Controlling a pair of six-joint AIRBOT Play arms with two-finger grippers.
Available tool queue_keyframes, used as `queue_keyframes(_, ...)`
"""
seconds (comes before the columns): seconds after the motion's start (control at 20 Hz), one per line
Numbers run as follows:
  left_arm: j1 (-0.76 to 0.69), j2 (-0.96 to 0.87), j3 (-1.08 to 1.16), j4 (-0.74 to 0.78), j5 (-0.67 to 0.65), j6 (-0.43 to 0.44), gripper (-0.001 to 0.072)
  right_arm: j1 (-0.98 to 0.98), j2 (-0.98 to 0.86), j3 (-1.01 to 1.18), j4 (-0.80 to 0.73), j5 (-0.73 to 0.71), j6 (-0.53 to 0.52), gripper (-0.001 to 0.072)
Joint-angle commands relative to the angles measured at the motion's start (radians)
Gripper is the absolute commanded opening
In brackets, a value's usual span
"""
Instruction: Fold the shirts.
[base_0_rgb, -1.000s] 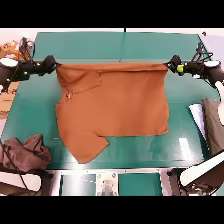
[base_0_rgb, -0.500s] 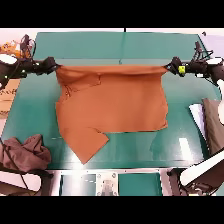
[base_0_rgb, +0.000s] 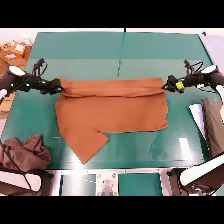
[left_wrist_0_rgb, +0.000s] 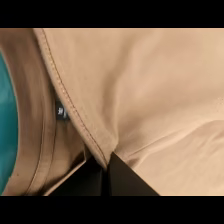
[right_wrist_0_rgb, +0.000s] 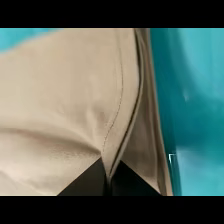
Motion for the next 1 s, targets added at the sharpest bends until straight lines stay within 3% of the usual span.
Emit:
queue_keyframes(0.0, -0.001, -0.001, -0.024, 0.003, -0.008, -0.006, 0.0029, 0.009, 0.007, -0.052, -0.024, 0.022, 0.052, 0.0016)
queue_keyframes(0.05, -0.001, 0.0, -0.023, 0.001, -0.01, -0.023, 0.0036, 0.008, 0.007, -0.051, -0.024, 0.026, 0.065, 0.0095)
queue_keyframes(0.1, -0.001, 0.0, -0.018, 0.003, -0.035, -0.026, 0.0301, -0.001, 0.008, -0.042, -0.025, 0.039, 0.083, 0.0184)
queue_keyframes(0.15, 0.001, 0.003, -0.015, 0.002, -0.062, -0.028, 0.0556, -0.016, 0.008, -0.028, -0.025, 0.066, 0.1, 0.0194)
queue_keyframes(0.2, 0.002, 0.009, -0.015, 0.006, -0.087, -0.043, 0.0579, -0.034, 0.011, -0.013, -0.024, 0.092, 0.104, 0.0193)
queue_keyframes(0.3, 0.001, 0.013, 0.002, 0.026, -0.155, -0.045, 0.0579, -0.08, 0.024, 0.011, -0.024, 0.152, 0.11, 0.0188)
queue_keyframes(0.35, 0.001, 0.015, 0.014, 0.048, -0.186, -0.06, 0.0577, -0.105, 0.039, 0.013, -0.025, 0.18, 0.11, 0.0145)
queue_keyframes(0.4, 0.001, 0.017, 0.031, 0.074, -0.217, -0.083, 0.0511, -0.127, 0.053, 0.013, -0.025, 0.201, 0.11, 0.0141)
queue_keyframes(0.5, 0.001, 0.017, 0.078, 0.114, -0.298, -0.096, 0.0249, -0.167, 0.084, 0.013, -0.026, 0.238, 0.11, 0.0117)
queue_keyframes(0.55, 0.001, 0.017, 0.097, 0.121, -0.336, -0.101, 0.0141, -0.183, 0.101, 0.012, -0.027, 0.256, 0.106, 0.0029)
queue_keyframes(0.6, 0.001, 0.018, 0.115, 0.122, -0.378, -0.105, 0.0052, -0.193, 0.122, 0.006, -0.038, 0.267, 0.107, 0.0015)
queue_keyframes(0.8, 0.001, 0.058, 0.139, 0.141, -0.472, -0.164, 0.0027, -0.197, 0.266, -0.113, -0.063, 0.269, 0.106, 0.0015)
queue_keyframes(0.95, 0.001, 0.212, 0.009, 0.191, -0.466, -0.182, 0.0026, -0.221, 0.471, -0.339, -0.066, 0.209, 0.106, 0.0015)
